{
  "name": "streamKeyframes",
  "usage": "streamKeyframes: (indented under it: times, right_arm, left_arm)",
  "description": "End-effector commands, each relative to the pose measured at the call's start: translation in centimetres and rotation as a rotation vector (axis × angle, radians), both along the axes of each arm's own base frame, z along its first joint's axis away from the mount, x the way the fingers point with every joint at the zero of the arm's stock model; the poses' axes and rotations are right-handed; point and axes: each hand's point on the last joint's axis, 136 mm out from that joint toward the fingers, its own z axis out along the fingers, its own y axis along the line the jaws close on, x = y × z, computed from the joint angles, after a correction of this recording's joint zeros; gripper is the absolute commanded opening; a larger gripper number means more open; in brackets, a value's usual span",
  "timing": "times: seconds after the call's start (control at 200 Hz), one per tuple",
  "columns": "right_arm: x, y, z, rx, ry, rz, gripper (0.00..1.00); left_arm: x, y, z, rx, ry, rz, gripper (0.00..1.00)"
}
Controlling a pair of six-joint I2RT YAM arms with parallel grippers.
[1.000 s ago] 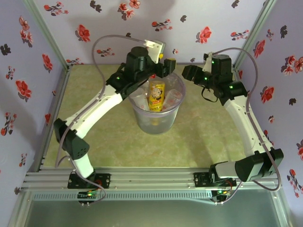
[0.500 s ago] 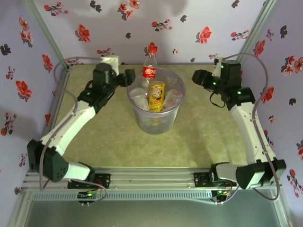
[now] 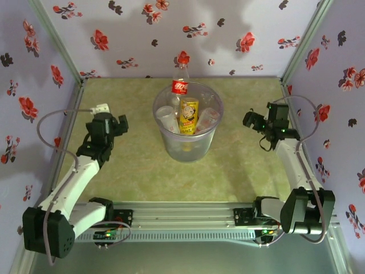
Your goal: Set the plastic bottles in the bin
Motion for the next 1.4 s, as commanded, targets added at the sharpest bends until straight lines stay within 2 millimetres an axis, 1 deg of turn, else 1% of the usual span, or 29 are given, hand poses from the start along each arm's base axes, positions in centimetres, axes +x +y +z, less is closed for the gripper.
streamKeyframes:
  times: [0.0,0.1,0.185,0.305,0.385,0.445,0.655,0.72,0.795,0.845,0.96,1.085,1.14,1.19,1.245,1.275,1.285,1.3,1.32,1.355,1.385,1.395]
  right_arm:
    - [0.9,-2.5,1.4,-0.159,-0.134,-0.058,0.99]
    - [0.6,-3.3,-0.4,-0.204,-0.153,-0.090,0.99]
    - [0.4,-3.8,-2.1,-0.229,-0.157,-0.120,0.99]
    - [0.3,-4.1,-3.5,-0.249,-0.179,-0.141,0.99]
    - [0.5,-4.2,-3.8,-0.261,-0.205,-0.154,0.99]
    - [0.7,-4.3,-4.0,-0.267,-0.229,-0.160,0.99]
    - [0.9,-4.4,-5.2,-0.298,-0.279,-0.169,0.99]
    - [1.0,-4.3,-5.1,-0.310,-0.327,-0.173,0.99]
    - [1.3,-4.0,-5.5,-0.320,-0.359,-0.164,0.99]
    - [1.7,-3.7,-5.3,-0.331,-0.381,-0.156,0.99]
    - [2.3,-3.5,-5.1,-0.348,-0.414,-0.150,0.99]
    - [2.9,-3.4,-6.6,-0.353,-0.414,-0.145,0.99]
    - [3.1,-3.2,-6.4,-0.359,-0.437,-0.136,0.99]
    - [2.8,-3.2,-6.6,-0.350,-0.418,-0.133,0.99]
    - [2.6,-3.1,-6.7,-0.348,-0.433,-0.130,0.99]
    - [2.6,-3.0,-7.1,-0.344,-0.433,-0.124,0.99]
    - [2.5,-3.0,-7.4,-0.345,-0.424,-0.122,0.99]
    - [2.6,-2.9,-7.8,-0.345,-0.423,-0.113,0.99]
    - [2.8,-2.7,-7.6,-0.355,-0.450,-0.108,0.99]
    - [3.2,-2.6,-7.4,-0.361,-0.478,-0.103,0.99]
    - [3.4,-2.5,-7.1,-0.354,-0.471,-0.100,0.99]
    - [3.3,-2.6,-7.4,-0.353,-0.449,-0.100,0.99]
  left_arm:
    - [-0.4,2.3,-1.6,0.085,-0.010,0.091,1.00]
    - [-0.3,2.5,-3.3,0.093,0.012,0.097,1.00]
    - [0.2,2.7,-4.1,0.105,0.000,0.098,1.00]
    - [0.8,3.1,-4.9,0.120,-0.007,0.102,1.00]
    - [1.3,3.0,-4.6,0.145,-0.042,0.091,1.00]
    - [1.7,3.1,-4.9,0.159,-0.058,0.085,1.00]
    - [2.1,3.4,-7.6,0.169,-0.064,0.081,1.00]
    - [2.0,3.5,-8.2,0.166,-0.076,0.081,1.00]
    - [2.3,3.4,-8.0,0.153,-0.105,0.071,1.00]
    - [2.7,3.4,-7.8,0.155,-0.119,0.063,1.00]
    - [3.8,3.6,-8.1,0.182,-0.094,0.050,1.00]
    - [4.8,3.4,-8.0,0.236,-0.102,0.007,1.00]
    - [5.1,3.5,-8.4,0.217,-0.119,-0.017,1.00]
    - [5.3,4.1,-9.1,0.182,-0.140,-0.011,1.00]
    - [5.0,4.9,-10.1,0.138,-0.139,0.000,1.00]
    - [4.9,5.3,-10.3,0.107,-0.167,0.010,1.00]
    - [4.9,5.4,-10.3,0.105,-0.177,0.012,1.00]
    - [4.9,5.4,-10.5,0.103,-0.176,0.011,1.00]
    - [4.7,5.4,-10.8,0.095,-0.154,0.008,1.00]
    - [4.9,5.2,-10.8,0.086,-0.142,-0.004,1.00]
    - [5.2,5.2,-10.7,0.094,-0.149,-0.010,1.00]
    - [5.2,5.2,-10.7,0.095,-0.148,-0.009,1.00]
